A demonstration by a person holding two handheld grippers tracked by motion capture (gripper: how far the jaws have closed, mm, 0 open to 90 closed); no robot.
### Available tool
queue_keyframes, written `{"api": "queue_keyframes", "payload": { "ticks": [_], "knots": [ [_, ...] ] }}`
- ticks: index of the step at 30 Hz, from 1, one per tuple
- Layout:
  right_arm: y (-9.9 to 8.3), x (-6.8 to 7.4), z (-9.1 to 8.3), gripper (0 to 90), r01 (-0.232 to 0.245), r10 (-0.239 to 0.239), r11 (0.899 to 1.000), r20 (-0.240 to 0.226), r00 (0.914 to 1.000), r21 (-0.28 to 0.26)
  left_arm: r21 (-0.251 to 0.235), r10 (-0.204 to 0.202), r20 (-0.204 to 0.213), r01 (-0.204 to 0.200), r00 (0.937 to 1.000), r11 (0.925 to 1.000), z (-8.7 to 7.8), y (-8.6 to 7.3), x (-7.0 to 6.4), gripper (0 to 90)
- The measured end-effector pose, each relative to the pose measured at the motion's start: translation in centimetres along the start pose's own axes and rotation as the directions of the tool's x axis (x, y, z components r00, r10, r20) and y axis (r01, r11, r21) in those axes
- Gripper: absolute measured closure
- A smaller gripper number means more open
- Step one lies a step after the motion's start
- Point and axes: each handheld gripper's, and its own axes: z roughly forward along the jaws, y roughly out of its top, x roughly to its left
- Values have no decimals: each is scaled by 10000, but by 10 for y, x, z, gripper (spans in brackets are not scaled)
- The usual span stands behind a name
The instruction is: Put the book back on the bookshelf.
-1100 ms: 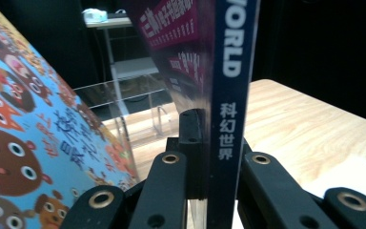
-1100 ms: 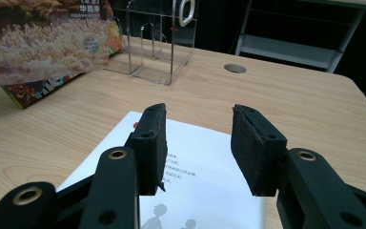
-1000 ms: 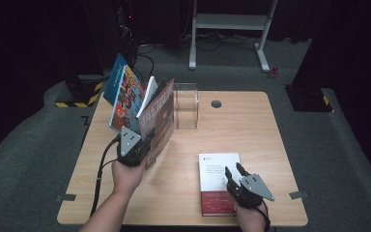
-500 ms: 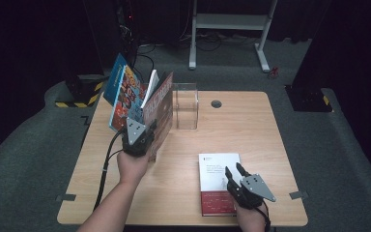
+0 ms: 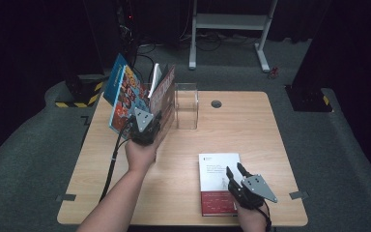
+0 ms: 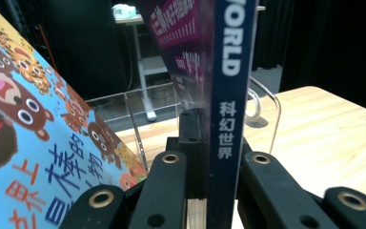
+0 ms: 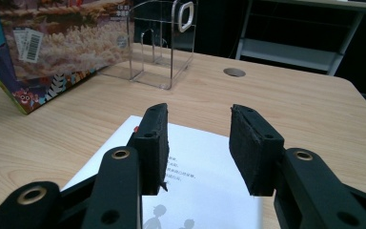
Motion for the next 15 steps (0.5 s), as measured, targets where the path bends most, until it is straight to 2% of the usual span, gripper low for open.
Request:
{"api": "queue_keyframes", "payload": {
  "ticks": [15],
  "knots": [
    [0,0,-2,582,39,-38,9999,81,10000,-133,-39,-296,-486,295,9984,9996,35,-2,3,843]
  ]
}}
